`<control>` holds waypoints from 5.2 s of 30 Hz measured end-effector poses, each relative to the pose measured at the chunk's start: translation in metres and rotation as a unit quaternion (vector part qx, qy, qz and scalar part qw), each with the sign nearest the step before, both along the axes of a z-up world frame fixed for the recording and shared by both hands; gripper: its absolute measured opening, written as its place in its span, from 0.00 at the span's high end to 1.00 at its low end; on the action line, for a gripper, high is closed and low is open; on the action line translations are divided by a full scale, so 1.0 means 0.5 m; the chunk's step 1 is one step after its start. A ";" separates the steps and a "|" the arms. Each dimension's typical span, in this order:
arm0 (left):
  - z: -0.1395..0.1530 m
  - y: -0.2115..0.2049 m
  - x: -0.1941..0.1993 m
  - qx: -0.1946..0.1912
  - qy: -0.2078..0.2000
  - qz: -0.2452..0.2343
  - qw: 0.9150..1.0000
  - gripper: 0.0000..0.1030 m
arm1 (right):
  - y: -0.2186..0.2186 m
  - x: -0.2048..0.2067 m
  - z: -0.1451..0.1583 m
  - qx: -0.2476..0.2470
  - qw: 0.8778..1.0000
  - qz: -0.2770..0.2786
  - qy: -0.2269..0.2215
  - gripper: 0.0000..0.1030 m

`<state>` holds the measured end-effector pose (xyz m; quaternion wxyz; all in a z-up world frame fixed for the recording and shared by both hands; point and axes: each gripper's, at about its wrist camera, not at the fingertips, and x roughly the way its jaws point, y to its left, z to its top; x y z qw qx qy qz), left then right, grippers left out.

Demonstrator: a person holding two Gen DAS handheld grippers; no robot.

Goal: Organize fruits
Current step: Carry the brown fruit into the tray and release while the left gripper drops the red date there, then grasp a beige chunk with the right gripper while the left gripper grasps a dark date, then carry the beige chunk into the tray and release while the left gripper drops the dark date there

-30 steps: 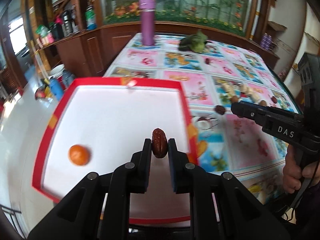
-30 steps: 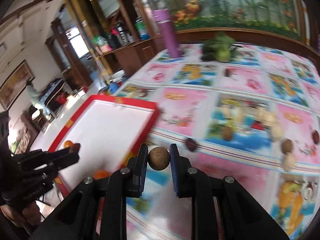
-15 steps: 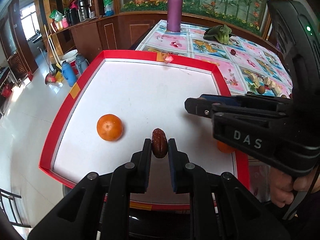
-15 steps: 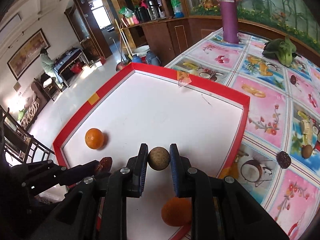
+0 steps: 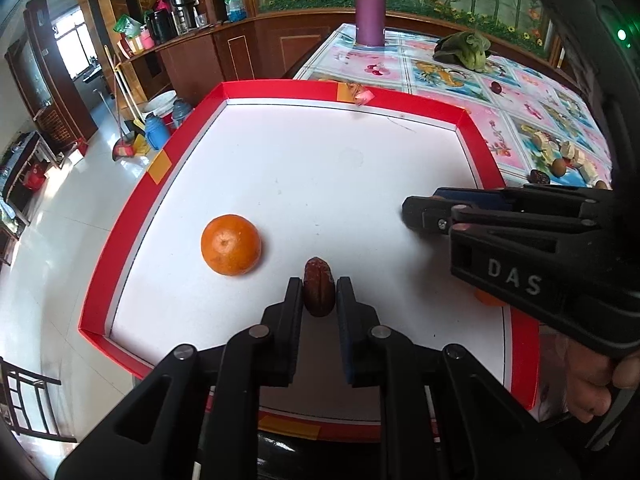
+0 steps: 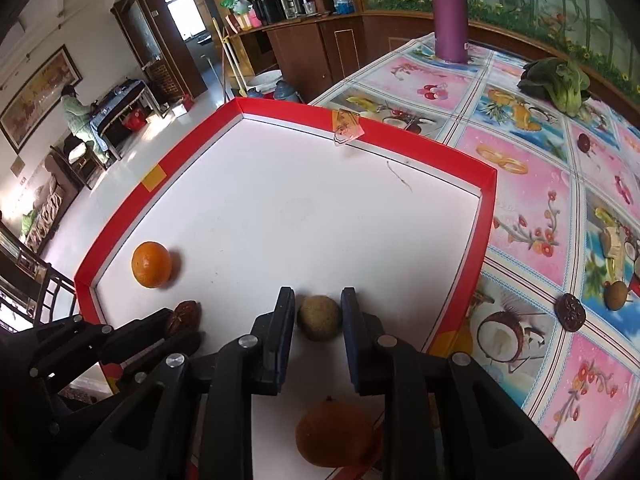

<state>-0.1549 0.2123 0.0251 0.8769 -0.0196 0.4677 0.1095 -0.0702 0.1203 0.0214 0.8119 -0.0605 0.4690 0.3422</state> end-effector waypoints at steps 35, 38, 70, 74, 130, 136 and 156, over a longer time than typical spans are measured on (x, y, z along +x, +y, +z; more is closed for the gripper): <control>0.091 -0.286 0.102 0.063 -0.033 -0.151 0.986 0.13 | -0.604 0.029 0.020 -0.003 0.962 -0.267 -0.063 0.54; 0.082 -0.290 0.124 0.055 -0.023 -0.156 0.986 0.13 | -0.590 0.055 0.013 -0.016 0.962 -0.264 -0.064 0.54; -0.012 -0.359 0.288 -0.046 0.037 -0.205 0.977 0.72 | -0.576 0.084 -0.015 -0.031 0.962 -0.264 -0.068 0.71; -0.013 -0.361 0.283 -0.048 0.033 -0.208 0.976 0.73 | -0.581 0.085 -0.015 -0.026 0.961 -0.266 -0.065 0.75; 0.140 0.100 0.106 -0.031 -0.075 0.018 0.997 0.72 | -0.040 0.079 0.102 0.058 0.996 -0.020 -0.070 0.75; 0.076 0.173 0.159 -0.034 -0.020 0.044 0.998 0.72 | 0.066 0.104 0.062 0.014 0.999 0.003 -0.046 0.75; 0.015 0.182 0.213 -0.019 0.050 0.060 0.997 0.30 | 0.123 0.130 0.009 -0.080 0.997 0.007 -0.013 0.66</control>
